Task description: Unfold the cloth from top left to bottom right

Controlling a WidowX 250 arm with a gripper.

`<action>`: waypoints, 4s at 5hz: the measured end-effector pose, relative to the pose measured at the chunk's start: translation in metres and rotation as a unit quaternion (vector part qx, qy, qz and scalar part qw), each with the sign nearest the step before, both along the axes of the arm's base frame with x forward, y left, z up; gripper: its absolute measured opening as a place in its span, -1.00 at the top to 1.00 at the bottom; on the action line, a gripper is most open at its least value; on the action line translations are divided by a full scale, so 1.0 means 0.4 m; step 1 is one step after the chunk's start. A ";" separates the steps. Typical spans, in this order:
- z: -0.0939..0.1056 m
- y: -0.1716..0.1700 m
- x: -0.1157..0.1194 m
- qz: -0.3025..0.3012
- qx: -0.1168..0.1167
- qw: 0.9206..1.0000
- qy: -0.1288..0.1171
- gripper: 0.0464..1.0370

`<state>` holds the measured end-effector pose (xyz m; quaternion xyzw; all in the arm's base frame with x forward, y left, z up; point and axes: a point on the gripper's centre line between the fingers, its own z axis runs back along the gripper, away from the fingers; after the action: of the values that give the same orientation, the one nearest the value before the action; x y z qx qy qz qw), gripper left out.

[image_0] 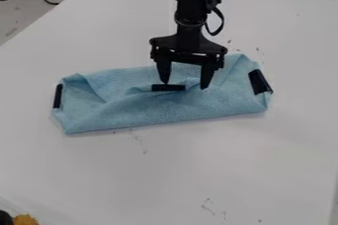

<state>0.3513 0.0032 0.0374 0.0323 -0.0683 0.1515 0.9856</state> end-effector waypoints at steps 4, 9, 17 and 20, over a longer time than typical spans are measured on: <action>-0.020 0.023 -0.021 0.010 -0.008 1.000 0.010 -0.47; 0.028 -0.042 0.001 0.009 0.002 1.000 -0.017 -0.93; -0.051 -0.014 0.016 0.025 -0.035 0.999 0.018 0.42; 0.057 -0.043 0.022 -0.001 0.018 1.000 -0.001 0.98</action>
<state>0.3600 -0.0139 0.0602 0.0501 -0.0723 0.1492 0.9849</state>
